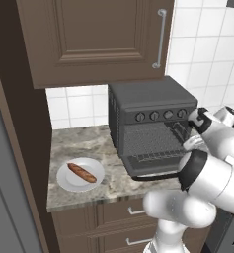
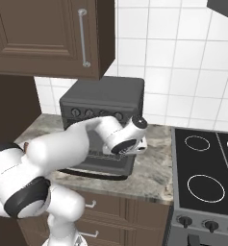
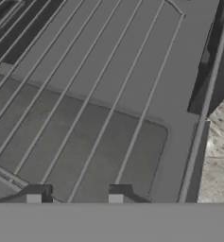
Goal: Pull the toaster oven rack outwards. Pick up the baguette from the plate and place it on the toaster oven rack. Close the toaster oven door fully and set the temperature to the lowest setting.
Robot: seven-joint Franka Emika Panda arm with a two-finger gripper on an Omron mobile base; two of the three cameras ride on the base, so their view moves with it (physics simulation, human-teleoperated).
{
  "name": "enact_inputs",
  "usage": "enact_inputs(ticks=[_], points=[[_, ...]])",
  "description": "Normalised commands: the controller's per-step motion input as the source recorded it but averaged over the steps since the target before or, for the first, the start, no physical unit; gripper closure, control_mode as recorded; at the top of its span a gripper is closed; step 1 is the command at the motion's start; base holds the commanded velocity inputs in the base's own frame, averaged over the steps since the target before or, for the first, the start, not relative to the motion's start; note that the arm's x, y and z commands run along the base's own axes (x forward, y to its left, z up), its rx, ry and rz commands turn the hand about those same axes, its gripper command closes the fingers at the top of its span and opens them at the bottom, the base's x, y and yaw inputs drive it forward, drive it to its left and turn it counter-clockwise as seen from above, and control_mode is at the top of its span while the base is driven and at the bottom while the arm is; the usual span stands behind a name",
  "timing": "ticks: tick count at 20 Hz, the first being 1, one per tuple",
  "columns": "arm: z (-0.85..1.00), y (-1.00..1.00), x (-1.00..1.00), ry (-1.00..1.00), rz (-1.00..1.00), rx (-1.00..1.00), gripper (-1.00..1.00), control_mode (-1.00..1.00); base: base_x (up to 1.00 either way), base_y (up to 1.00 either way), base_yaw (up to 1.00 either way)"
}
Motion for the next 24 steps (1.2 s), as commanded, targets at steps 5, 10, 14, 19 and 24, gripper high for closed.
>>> enact_inputs(ticks=[5, 10, 14, 19, 24], points=[[-1.00, -1.00, -1.00, 0.00, 0.00, -0.06, -1.00, -1.00, 0.00, 0.00, 0.00], [-1.00, -1.00, -1.00, 0.00, 0.00, -0.04, -1.00, -1.00, 0.00, 0.00, 0.00], [-1.00, -1.00, -1.00, -0.25, 0.00, 0.07, -1.00, -1.00, 0.00, 0.00, 0.00], [-0.50, -1.00, -1.00, -0.49, 0.01, 0.40, -1.00, -1.00, 0.00, 0.00, 0.00], [0.75, -0.97, -1.00, -0.50, 0.00, 0.31, -1.00, -1.00, 0.00, 0.00, 0.00]])
